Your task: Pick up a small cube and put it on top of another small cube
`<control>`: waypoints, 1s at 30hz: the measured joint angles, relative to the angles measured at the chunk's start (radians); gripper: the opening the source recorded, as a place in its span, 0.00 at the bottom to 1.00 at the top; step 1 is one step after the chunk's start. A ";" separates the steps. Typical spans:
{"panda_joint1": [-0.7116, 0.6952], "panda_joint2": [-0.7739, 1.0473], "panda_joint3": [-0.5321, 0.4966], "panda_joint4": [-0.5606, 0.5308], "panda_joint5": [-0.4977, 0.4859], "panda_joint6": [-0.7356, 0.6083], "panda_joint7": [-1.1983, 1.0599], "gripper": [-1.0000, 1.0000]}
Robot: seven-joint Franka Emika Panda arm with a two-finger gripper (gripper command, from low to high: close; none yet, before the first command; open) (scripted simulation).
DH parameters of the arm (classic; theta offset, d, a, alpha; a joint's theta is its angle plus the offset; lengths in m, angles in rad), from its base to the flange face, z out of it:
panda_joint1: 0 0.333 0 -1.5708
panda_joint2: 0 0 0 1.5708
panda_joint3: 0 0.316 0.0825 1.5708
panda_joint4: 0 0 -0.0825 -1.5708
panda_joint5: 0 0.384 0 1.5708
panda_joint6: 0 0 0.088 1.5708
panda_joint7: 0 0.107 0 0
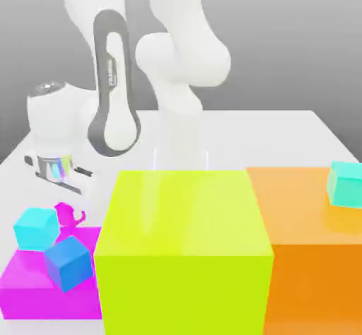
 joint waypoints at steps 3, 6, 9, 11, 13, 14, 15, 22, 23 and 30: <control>-0.022 -0.089 -0.012 -0.014 -0.110 -0.070 0.066 0.00; -0.017 -0.145 0.018 0.061 -0.195 -0.173 0.172 0.00; -0.009 -0.175 0.047 0.134 -0.211 -0.267 0.294 0.00; -0.003 -0.193 0.067 0.180 -0.212 -0.326 0.373 0.00; 0.002 -0.209 0.086 0.224 -0.209 -0.383 0.451 0.00; 0.005 -0.215 0.095 0.241 -0.202 -0.407 0.489 0.00; 0.007 -0.220 0.102 0.257 -0.194 -0.429 0.526 0.00; 0.017 -0.246 0.154 0.359 -0.131 -0.580 0.788 0.00; 0.017 -0.243 0.156 0.361 -0.115 -0.590 0.821 0.00; 0.019 -0.105 0.156 0.326 -0.093 -0.431 0.854 1.00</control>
